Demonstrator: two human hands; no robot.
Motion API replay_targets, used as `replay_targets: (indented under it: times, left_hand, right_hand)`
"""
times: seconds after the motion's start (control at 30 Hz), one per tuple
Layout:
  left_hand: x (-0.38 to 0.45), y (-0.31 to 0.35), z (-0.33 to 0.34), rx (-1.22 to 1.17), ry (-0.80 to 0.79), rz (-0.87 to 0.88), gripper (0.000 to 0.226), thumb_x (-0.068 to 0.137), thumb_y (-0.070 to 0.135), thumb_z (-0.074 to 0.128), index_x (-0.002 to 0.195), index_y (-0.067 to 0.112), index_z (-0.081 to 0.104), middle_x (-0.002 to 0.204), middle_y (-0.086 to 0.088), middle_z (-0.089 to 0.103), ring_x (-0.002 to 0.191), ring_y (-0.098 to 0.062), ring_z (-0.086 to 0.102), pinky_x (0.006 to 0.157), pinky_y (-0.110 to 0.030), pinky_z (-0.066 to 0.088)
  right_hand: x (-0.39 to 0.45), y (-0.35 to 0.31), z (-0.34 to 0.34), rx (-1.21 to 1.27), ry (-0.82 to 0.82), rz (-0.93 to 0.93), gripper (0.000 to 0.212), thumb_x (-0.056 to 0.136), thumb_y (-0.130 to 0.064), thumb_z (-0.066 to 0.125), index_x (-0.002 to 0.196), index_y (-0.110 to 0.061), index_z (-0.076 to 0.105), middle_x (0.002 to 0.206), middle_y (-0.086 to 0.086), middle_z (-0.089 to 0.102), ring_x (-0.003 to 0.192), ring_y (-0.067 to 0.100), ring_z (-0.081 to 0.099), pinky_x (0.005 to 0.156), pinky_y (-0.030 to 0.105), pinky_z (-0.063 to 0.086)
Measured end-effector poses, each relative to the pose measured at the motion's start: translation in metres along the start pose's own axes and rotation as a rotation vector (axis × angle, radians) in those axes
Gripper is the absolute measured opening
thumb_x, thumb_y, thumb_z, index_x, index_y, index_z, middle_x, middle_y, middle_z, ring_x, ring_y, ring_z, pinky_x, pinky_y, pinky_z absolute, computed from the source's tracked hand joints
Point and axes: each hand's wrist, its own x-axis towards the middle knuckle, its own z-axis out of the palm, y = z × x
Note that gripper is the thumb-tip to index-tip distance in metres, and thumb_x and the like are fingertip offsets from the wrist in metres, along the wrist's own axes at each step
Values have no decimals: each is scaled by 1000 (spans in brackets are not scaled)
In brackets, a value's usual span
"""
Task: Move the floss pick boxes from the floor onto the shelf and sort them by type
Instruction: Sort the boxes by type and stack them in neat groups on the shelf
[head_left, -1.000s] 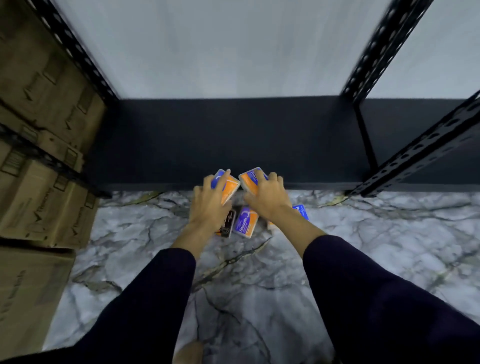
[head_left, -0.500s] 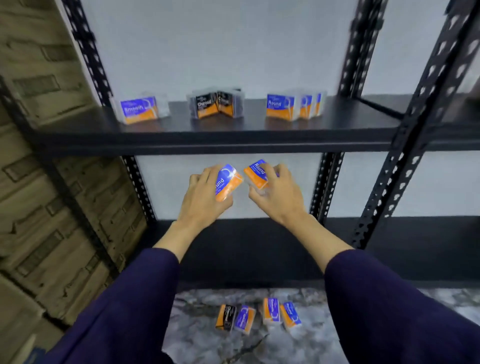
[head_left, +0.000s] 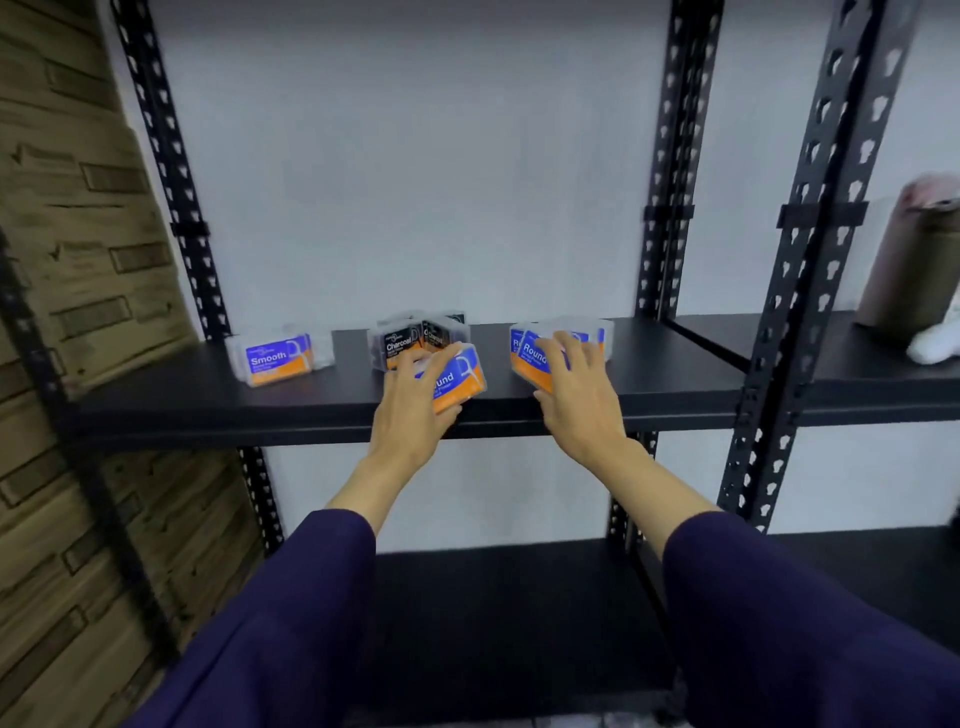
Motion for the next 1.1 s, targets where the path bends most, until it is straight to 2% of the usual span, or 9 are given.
replay_targets:
  times: [0.1,0.2,0.37,0.5,0.63,0.8,0.9,1.03,1.1]
  left_hand:
    - [12,-5,7,-28,-6,26,77,80,18,77,142,40,35,139,3,30,126,-17,36,89,-31,49]
    - [23,-8,14,-126,-59,50,69,84,14,73,139,40,40,140,0,28,126,-16,36,95,-26,44]
    - [43,-3,23,-260,-134,-8,49,96,8,55,137,31,45,139,-2,27,126,-14,38,88,-20,41]
    - [49,-4,29,-245,-159,-21,48,98,12,52,138,37,42,141,2,25,127,-11,37,87,-23,41]
    - [50,-4,30,-233,-170,-28,47,98,14,51,139,37,40,142,2,24,128,-13,37,87,-23,40]
    - [50,3,31,-232,-173,-25,48,98,15,52,140,34,40,141,2,25,128,-11,37,87,-20,36]
    - [51,7,32,-227,-197,-13,50,98,16,53,141,34,38,142,1,24,128,-11,35,88,-21,37]
    - [53,6,34,-226,-223,9,50,98,18,53,141,37,36,141,3,23,124,-7,35,87,-21,37]
    - [55,5,35,-229,-241,27,50,98,20,53,141,39,35,140,3,23,123,-7,35,90,-24,40]
  right_hand:
    - [7,9,9,-91,-61,-66,68,77,4,67,139,-4,39,144,16,39,126,42,37,105,47,38]
    - [15,14,12,-115,-90,-77,76,77,3,65,144,-3,31,147,16,34,137,38,26,117,47,21]
    - [25,24,14,-209,-120,88,74,81,-4,63,145,-13,27,149,9,29,145,32,10,115,58,1]
    - [28,39,6,-238,-128,207,65,85,-11,59,143,-20,30,148,3,32,143,27,18,111,67,5]
    - [32,48,5,-199,-50,295,44,96,-28,35,139,-16,39,151,4,34,144,26,19,113,63,7]
    - [31,36,15,36,33,196,70,88,-64,23,137,-18,43,151,10,31,140,25,27,115,47,25]
    - [29,52,26,41,37,158,52,94,-48,44,134,-14,46,142,11,39,135,28,33,107,46,38]
    - [34,87,26,180,-8,315,54,99,-23,47,147,-10,28,158,14,12,148,31,0,116,42,25]
    - [41,100,21,254,-72,364,61,98,-13,47,151,-9,18,161,12,1,149,29,-5,116,40,24]
